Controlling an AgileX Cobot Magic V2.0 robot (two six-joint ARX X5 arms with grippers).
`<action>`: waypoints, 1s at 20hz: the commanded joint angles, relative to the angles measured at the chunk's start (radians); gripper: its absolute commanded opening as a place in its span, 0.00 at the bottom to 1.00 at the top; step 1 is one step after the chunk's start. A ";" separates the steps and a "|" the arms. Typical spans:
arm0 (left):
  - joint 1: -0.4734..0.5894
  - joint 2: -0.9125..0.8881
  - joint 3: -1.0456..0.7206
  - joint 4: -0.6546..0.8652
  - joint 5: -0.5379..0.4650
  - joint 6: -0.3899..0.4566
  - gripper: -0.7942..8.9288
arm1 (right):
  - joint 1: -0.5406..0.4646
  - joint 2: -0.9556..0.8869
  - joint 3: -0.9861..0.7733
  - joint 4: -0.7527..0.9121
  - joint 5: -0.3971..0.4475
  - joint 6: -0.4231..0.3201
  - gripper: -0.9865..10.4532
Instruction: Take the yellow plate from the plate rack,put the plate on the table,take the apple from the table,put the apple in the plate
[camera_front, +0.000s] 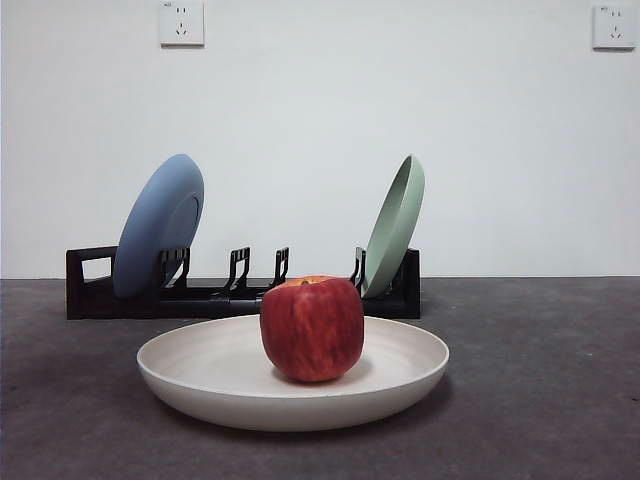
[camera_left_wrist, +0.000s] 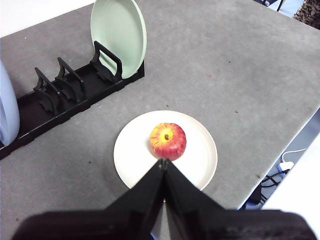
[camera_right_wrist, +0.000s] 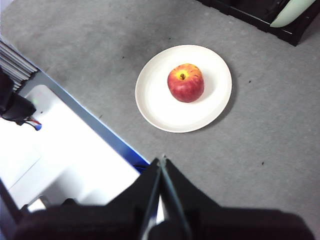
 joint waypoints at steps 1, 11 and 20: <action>0.002 0.005 -0.004 0.005 0.000 0.013 0.08 | 0.002 0.011 0.000 -0.026 0.045 0.010 0.09; 0.002 0.029 -0.004 0.008 0.000 0.017 0.08 | 0.002 0.045 0.000 -0.026 0.190 0.010 0.09; 0.002 0.061 -0.003 0.195 -0.138 0.071 0.08 | 0.002 0.069 0.000 -0.026 0.251 0.010 0.09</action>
